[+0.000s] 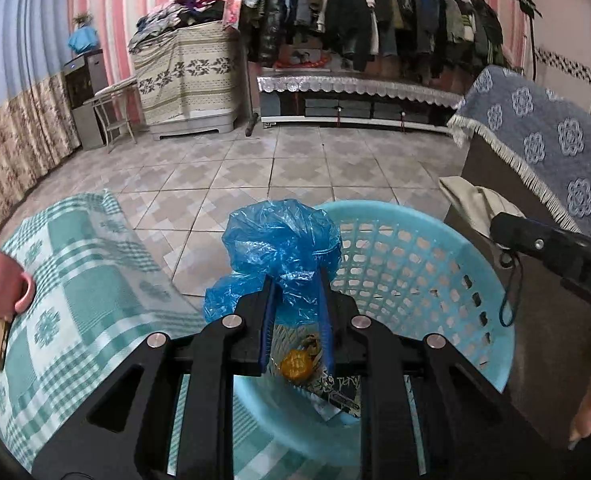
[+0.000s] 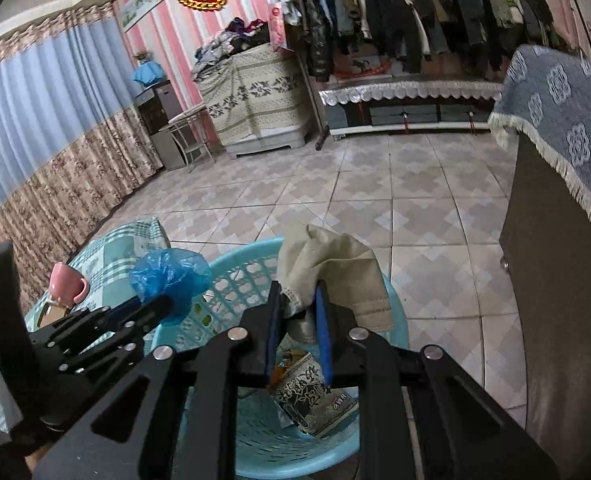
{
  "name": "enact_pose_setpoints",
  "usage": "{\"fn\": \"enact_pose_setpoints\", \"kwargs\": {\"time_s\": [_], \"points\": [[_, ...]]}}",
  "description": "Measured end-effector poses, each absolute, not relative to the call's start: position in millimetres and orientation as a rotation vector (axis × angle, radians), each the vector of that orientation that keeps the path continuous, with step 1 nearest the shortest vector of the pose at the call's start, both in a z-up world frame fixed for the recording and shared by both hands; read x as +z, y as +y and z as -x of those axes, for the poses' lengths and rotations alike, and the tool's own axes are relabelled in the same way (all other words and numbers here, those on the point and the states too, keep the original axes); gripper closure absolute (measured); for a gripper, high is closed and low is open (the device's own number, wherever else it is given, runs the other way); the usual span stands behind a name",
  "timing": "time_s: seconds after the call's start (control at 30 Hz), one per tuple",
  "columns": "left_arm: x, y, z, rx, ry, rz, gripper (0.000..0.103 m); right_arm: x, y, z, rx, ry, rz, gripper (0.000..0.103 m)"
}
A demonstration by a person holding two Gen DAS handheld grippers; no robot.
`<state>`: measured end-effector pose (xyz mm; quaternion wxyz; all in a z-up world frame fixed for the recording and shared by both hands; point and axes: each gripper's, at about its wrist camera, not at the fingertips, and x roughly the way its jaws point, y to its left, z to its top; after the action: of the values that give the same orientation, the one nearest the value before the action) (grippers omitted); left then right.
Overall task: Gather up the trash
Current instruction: 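Open the left gripper to drop the blue bag while the right drops the cloth, then move both grippers back over the bedspread toward the snack bag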
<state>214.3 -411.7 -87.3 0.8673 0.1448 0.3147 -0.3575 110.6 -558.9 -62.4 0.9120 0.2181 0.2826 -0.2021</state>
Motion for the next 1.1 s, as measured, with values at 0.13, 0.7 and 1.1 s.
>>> {"fn": "enact_pose_setpoints", "kwargs": {"time_s": [0.13,0.7,1.1], "points": [[-88,-423,-216,-0.747,0.653,-0.325,0.079,-68,-564,-112,-0.426,0.603,-0.459,0.086],[-56,-349,-225,-0.564,0.559,-0.248,0.011,-80,-538,-145,-0.391,0.665,-0.410,0.082],[-44,-287,-219,-0.472,0.567,-0.170,0.007,-72,-524,-147,-0.432,0.640,-0.343,0.021]]}}
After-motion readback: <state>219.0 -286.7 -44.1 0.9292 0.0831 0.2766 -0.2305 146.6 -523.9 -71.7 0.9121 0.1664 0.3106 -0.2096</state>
